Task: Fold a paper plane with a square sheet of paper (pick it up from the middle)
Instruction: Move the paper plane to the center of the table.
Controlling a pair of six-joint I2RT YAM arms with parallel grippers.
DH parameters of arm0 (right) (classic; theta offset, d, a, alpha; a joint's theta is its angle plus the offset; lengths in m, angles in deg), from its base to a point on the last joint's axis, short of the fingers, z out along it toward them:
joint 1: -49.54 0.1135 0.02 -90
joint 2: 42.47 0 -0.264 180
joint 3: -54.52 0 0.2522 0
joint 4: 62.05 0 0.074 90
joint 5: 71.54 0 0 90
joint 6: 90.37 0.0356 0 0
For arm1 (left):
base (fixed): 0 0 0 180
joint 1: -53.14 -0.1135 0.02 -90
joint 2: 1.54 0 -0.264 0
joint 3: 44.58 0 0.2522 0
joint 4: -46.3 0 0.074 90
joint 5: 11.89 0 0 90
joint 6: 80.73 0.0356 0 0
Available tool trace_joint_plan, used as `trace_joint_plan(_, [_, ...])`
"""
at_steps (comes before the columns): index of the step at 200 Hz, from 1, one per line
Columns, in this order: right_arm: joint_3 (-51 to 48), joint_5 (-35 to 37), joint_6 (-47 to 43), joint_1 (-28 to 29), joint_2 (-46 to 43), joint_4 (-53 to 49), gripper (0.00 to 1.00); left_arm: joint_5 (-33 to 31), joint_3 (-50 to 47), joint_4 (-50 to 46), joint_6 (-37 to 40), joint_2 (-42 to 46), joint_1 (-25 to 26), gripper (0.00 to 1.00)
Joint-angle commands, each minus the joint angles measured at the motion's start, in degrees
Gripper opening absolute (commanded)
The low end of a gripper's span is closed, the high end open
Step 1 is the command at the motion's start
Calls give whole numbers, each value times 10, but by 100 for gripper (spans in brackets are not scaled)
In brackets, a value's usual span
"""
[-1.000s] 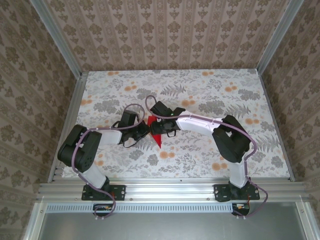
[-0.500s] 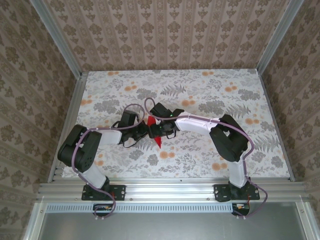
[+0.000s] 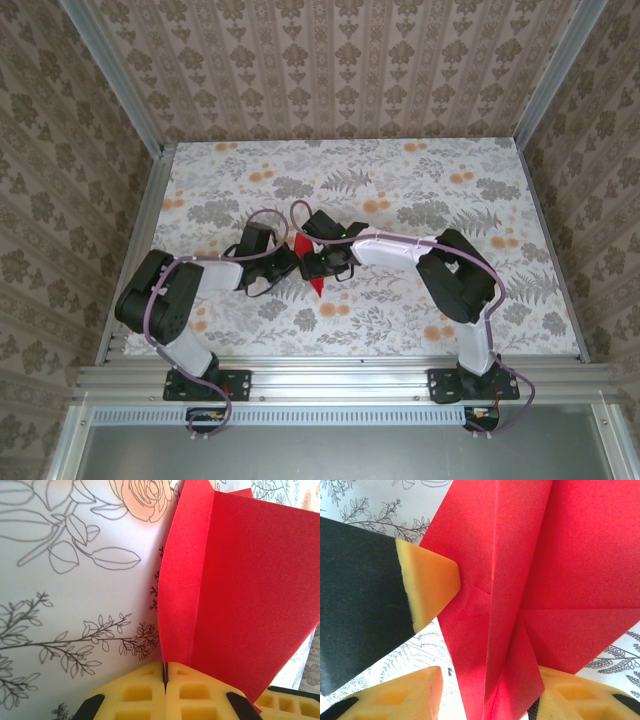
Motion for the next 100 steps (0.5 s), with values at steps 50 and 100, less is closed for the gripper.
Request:
trace_joint_plan(50, [-7, 8, -6, -3, 21, 8, 56, 24, -14, 29, -15, -6, -23, 0])
trace_joint_plan(100, [-4, 40, 6, -3, 21, -6, 50, 30, -15, 32, -14, -8, -24, 2])
